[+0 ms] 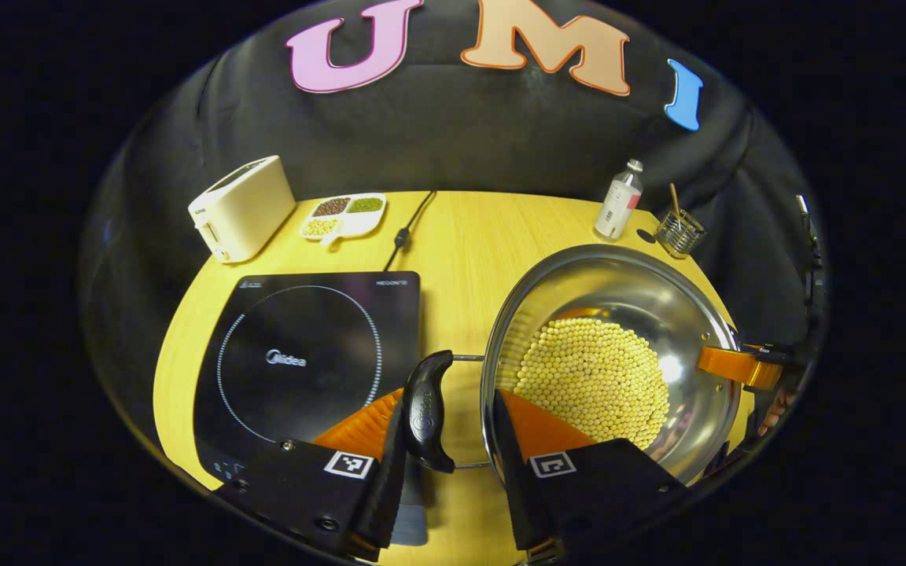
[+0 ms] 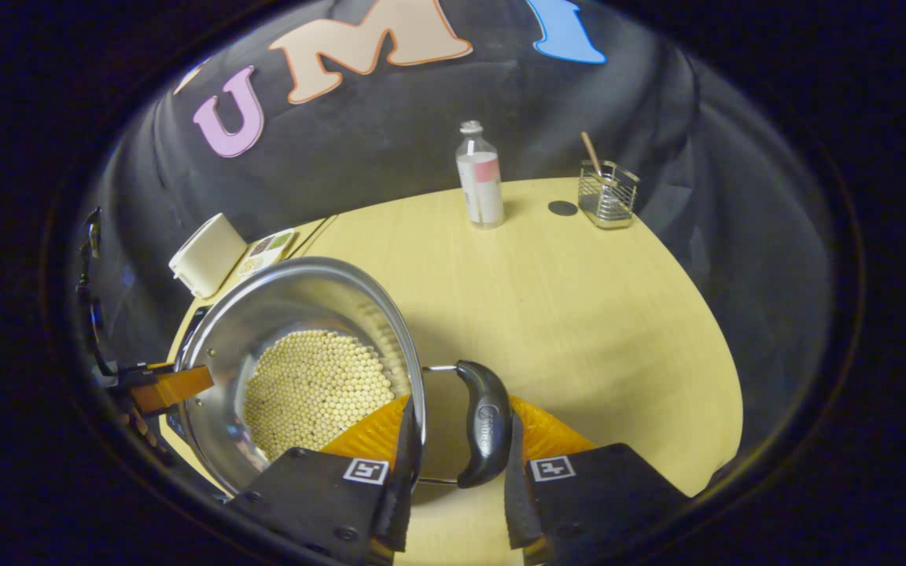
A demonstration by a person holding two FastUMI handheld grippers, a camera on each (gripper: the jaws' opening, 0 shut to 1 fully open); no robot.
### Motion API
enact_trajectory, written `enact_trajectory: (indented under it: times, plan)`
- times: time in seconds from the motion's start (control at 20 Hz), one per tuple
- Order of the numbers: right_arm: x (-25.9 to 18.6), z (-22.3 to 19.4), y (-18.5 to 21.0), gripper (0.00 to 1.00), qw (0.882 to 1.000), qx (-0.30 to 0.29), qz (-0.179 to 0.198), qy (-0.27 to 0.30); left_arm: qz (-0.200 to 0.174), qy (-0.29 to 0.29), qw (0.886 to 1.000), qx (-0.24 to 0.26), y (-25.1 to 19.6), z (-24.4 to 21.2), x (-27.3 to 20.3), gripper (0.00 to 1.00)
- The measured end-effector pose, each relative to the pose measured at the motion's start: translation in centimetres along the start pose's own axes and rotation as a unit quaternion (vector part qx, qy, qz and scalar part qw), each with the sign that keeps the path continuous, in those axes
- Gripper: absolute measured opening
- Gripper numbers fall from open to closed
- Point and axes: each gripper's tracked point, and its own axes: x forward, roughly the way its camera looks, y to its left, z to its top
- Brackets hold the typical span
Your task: First push the handle of the pot to place it horizontally, then grasp the pot with both hands and set it on the induction cooktop.
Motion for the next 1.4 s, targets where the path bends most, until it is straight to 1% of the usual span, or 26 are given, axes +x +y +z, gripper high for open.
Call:
enact_trajectory:
  times: [0.1,0.2,0.25,0.3,0.45,0.5,0.55,0.65,0.7,0.75,0.8,0.85,0.95,1.05,1.3,1.35,1.4]
  plan:
    - [-0.7,-0.1,1.9,0.5,1.0,0.003,-0.004,-0.003,-0.005,-0.002,1.0,-0.002,1.8,-0.1,-0.6,0.58]
    - [-0.9,-0.1,4.4,0.5,1.0,0.001,-0.011,-0.012,-0.013,-0.008,1.0,-0.003,4.0,0.3,-0.9,0.6]
    - [-1.0,-0.3,5.8,0.5,1.0,0.004,-0.015,-0.012,-0.017,-0.007,1.0,0.0,5.4,0.5,-0.9,0.6]
    - [-1.1,-0.7,7.2,0.5,1.0,0.009,-0.02,-0.012,-0.022,-0.004,1.0,0.004,6.8,0.5,-0.9,0.58]
    - [-1.6,-1.5,12.0,0.5,0.999,0.013,-0.034,-0.017,-0.038,-0.003,0.999,0.011,11.5,1.0,-1.2,0.59]
    - [-1.4,-1.7,13.7,0.44,0.999,0.016,-0.036,-0.019,-0.041,-0.006,0.999,0.013,13.1,1.1,-1.1,0.58]
    - [-1.2,-2.0,15.3,0.5,0.999,0.018,-0.038,-0.02,-0.044,-0.009,0.999,0.015,14.6,1.2,-0.9,0.58]
    - [-0.4,-2.3,18.1,0.5,0.999,0.02,-0.044,-0.018,-0.046,-0.003,0.999,0.015,17.5,0.9,-0.5,0.57]
    - [-0.1,-2.4,19.6,0.5,0.999,0.017,-0.045,-0.017,-0.045,-0.004,0.999,0.016,19.0,1.0,-0.5,0.59]
    - [0.1,-2.6,21.2,0.44,0.999,0.015,-0.044,-0.016,-0.044,-0.01,0.999,0.014,20.5,1.4,-0.4,0.59]
    - [0.4,-2.6,22.5,0.51,0.999,0.014,-0.044,-0.014,-0.042,-0.01,0.999,0.012,21.7,1.5,-0.3,0.59]
    - [0.7,-2.9,23.7,0.51,0.999,0.013,-0.046,-0.013,-0.043,-0.007,0.999,0.013,22.8,1.3,-0.1,0.57]
    - [1.4,-3.2,25.6,0.5,0.999,0.006,-0.048,-0.006,-0.044,-0.002,0.999,0.009,24.8,1.0,0.2,0.58]
    - [1.8,-3.3,26.9,0.5,0.999,0.005,-0.048,-0.001,-0.042,-0.001,0.999,0.003,26.1,0.9,0.2,0.57]
    - [3.1,-3.3,28.3,0.5,0.999,0.009,-0.048,0.01,-0.039,-0.02,0.999,0.02,27.4,1.8,0.5,0.57]
    - [3.3,-3.4,28.4,0.44,0.999,0.011,-0.047,0.012,-0.037,-0.025,0.999,0.021,27.5,1.9,0.5,0.58]
    - [3.5,-3.4,28.5,0.44,0.999,0.012,-0.047,0.012,-0.036,-0.031,0.999,0.02,27.7,2.1,0.6,0.58]
